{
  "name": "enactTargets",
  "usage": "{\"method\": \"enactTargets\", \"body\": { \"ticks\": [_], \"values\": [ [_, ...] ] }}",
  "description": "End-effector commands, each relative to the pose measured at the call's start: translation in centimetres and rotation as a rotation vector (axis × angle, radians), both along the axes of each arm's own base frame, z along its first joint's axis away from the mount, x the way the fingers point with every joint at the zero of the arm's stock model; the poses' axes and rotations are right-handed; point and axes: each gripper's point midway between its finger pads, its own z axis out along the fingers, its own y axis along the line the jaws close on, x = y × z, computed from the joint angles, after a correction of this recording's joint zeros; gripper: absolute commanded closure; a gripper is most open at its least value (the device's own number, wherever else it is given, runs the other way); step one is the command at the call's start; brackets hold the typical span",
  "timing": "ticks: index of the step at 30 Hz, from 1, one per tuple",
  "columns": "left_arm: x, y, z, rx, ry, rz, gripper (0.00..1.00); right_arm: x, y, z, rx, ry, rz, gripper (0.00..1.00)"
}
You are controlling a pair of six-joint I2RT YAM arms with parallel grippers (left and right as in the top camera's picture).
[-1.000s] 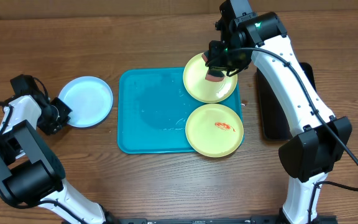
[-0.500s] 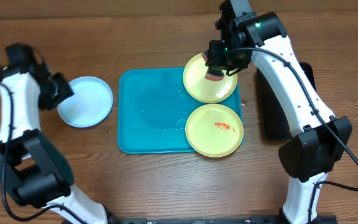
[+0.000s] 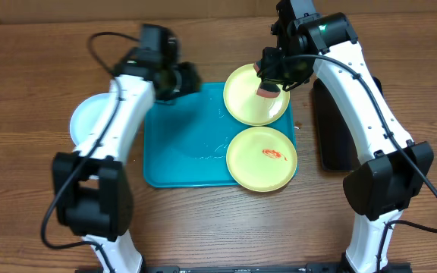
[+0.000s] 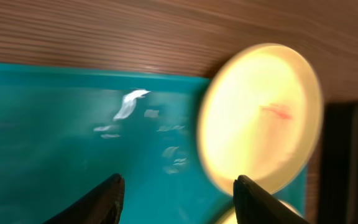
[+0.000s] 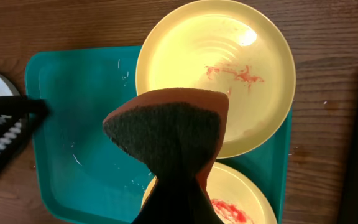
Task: Clean dirty plates on tray and stack at the side
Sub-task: 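Drag the top yellow plate toward the tray center with the left gripper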
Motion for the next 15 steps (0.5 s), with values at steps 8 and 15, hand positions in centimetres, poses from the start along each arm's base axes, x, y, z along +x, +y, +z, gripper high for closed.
{"method": "enactTargets", "body": {
  "ticks": [8,15],
  "values": [
    [-0.8,-6.5,-9.2,-0.006,0.164,0.025,0.52,0.0,-0.2,0.7,0.003,-0.011,-0.007,0.96],
    [0.0,-6.7,-11.5,-0.015,0.175,0.073,0.70,0.0,-0.2,0.7,0.004,-0.013,-0.007,0.96]
  ]
}}
